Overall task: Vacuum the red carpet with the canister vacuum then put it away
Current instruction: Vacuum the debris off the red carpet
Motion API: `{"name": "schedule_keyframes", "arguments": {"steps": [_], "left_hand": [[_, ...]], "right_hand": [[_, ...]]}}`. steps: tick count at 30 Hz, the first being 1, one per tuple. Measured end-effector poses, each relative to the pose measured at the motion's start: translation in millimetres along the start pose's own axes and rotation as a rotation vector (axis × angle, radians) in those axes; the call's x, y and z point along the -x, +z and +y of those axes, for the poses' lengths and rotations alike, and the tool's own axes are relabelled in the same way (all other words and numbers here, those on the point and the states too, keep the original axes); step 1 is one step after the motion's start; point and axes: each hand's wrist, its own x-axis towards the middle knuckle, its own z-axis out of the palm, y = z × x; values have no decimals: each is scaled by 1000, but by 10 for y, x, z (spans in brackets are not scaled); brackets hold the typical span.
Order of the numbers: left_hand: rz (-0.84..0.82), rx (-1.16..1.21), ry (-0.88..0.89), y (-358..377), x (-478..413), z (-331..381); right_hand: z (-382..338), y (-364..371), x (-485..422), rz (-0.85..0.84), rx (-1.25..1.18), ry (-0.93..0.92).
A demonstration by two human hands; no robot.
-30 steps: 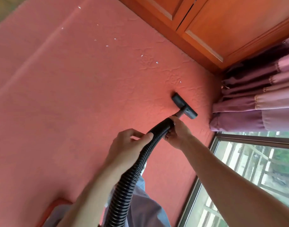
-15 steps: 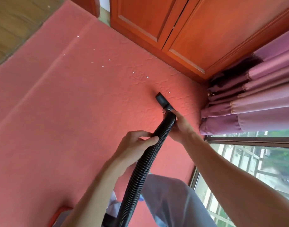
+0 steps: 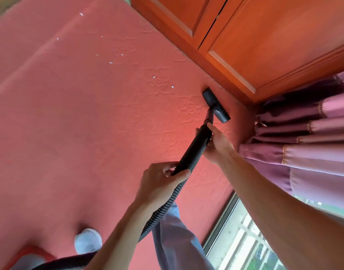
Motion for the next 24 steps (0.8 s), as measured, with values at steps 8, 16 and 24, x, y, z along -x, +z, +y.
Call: {"name": "schedule_keyframes", "arguments": {"steps": [8,16,24], "left_hand": [[106,-22,-140,29,-21,255],[126,252,-210,-20,373,585],[78,424,-168,-527,1164,1191]], "right_hand": [[32,49,-106,21,91,36],[-22,168,191,-144,128,45],[-207,786,1101,-234,182,130]]}}
